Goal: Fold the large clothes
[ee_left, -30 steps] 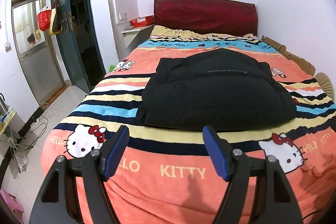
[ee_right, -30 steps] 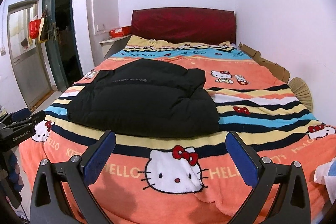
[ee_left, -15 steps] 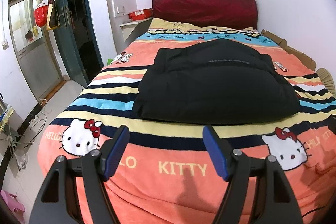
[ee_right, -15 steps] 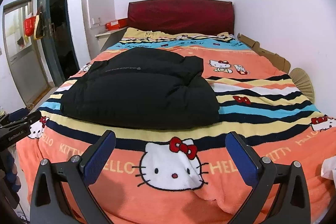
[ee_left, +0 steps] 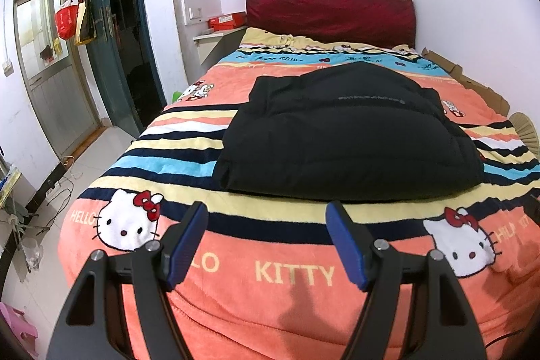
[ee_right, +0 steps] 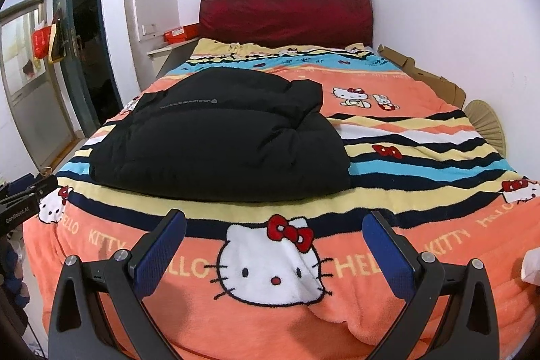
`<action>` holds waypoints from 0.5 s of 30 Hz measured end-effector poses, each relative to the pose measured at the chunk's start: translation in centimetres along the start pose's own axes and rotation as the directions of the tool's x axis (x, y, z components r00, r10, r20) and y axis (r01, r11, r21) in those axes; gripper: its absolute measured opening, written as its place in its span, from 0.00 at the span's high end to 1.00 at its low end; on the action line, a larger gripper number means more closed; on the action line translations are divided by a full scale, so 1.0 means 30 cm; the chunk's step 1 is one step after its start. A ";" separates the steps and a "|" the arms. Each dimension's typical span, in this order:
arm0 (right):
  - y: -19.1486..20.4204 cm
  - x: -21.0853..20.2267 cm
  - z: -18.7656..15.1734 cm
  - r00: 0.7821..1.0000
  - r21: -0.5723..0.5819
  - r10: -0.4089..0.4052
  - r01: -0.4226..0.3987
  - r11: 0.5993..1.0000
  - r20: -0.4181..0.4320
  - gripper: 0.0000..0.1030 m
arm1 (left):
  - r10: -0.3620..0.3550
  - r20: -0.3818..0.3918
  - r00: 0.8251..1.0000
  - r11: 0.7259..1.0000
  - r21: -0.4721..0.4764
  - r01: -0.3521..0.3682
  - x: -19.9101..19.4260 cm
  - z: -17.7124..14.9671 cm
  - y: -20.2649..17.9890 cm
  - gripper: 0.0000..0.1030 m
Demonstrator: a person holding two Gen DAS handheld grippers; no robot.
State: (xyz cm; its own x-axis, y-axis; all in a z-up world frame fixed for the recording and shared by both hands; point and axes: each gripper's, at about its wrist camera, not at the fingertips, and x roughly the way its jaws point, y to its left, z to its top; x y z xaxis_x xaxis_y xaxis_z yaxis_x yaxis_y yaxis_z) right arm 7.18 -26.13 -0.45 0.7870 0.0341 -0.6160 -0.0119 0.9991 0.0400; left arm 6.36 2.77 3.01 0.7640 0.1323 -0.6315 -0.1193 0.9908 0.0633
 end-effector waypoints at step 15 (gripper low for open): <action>-0.012 0.019 -0.024 0.999 0.002 -0.021 0.021 1.000 -0.027 0.01 | -0.018 -0.012 1.000 1.000 0.004 0.018 0.012 -0.013 -0.002 0.31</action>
State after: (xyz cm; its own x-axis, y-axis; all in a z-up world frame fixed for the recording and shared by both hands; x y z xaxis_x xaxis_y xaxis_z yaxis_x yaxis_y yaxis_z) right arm 7.19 -26.45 -1.38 0.7699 0.0141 -0.6380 0.0058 0.9996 0.0291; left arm 6.39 2.76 2.46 0.7585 0.1142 -0.6415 -0.1031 0.9932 0.0548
